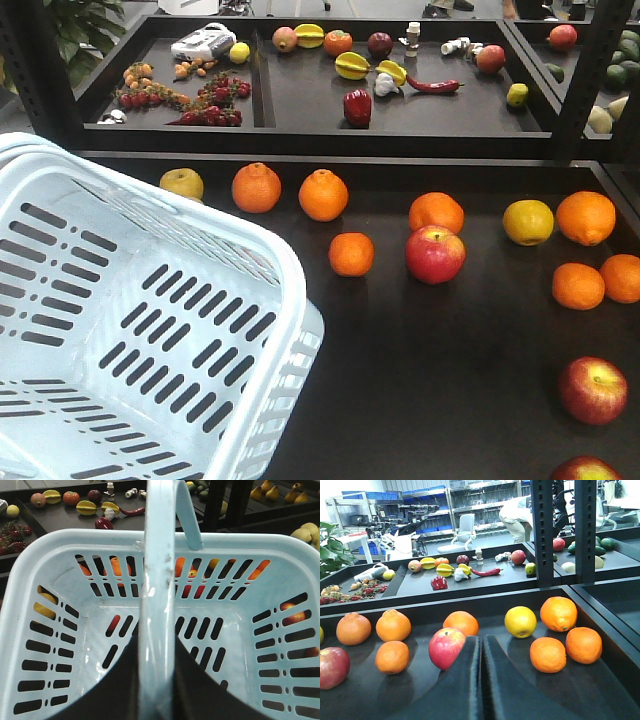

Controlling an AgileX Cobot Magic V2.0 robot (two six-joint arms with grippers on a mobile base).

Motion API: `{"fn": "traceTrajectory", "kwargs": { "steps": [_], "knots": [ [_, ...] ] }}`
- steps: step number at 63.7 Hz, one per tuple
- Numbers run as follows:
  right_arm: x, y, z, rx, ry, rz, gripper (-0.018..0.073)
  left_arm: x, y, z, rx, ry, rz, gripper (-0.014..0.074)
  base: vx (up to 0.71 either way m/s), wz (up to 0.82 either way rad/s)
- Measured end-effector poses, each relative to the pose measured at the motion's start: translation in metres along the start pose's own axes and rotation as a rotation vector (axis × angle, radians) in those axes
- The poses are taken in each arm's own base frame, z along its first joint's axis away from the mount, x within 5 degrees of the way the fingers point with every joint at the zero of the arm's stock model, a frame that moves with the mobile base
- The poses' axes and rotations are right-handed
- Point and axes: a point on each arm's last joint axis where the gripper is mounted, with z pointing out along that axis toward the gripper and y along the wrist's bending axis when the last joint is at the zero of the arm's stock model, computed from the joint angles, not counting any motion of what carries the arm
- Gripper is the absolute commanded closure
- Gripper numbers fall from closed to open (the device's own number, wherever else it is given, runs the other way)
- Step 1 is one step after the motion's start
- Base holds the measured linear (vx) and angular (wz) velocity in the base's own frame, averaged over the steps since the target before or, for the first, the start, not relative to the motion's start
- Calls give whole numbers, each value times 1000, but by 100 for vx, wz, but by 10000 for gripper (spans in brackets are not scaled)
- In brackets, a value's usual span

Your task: Pick three apples into basket with both arms

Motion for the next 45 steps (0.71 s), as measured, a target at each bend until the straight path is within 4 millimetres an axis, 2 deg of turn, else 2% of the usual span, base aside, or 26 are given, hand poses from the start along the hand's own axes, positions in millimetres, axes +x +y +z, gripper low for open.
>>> {"fn": "traceTrajectory", "kwargs": {
  "steps": [29, 36, 45],
  "knots": [
    [0, 0, 0, 0, 0, 0, 564, -1, -4, 1, 43, -5, -6, 602, 0, 0],
    [0, 0, 0, 0, 0, 0, 564, -2, -6, 10, 80, 15, 50, 602, 0, 0],
    [0, 0, 0, 0, 0, 0, 564, -6, -7, 37, 146, 75, 108, 602, 0, 0]
  ]
}}
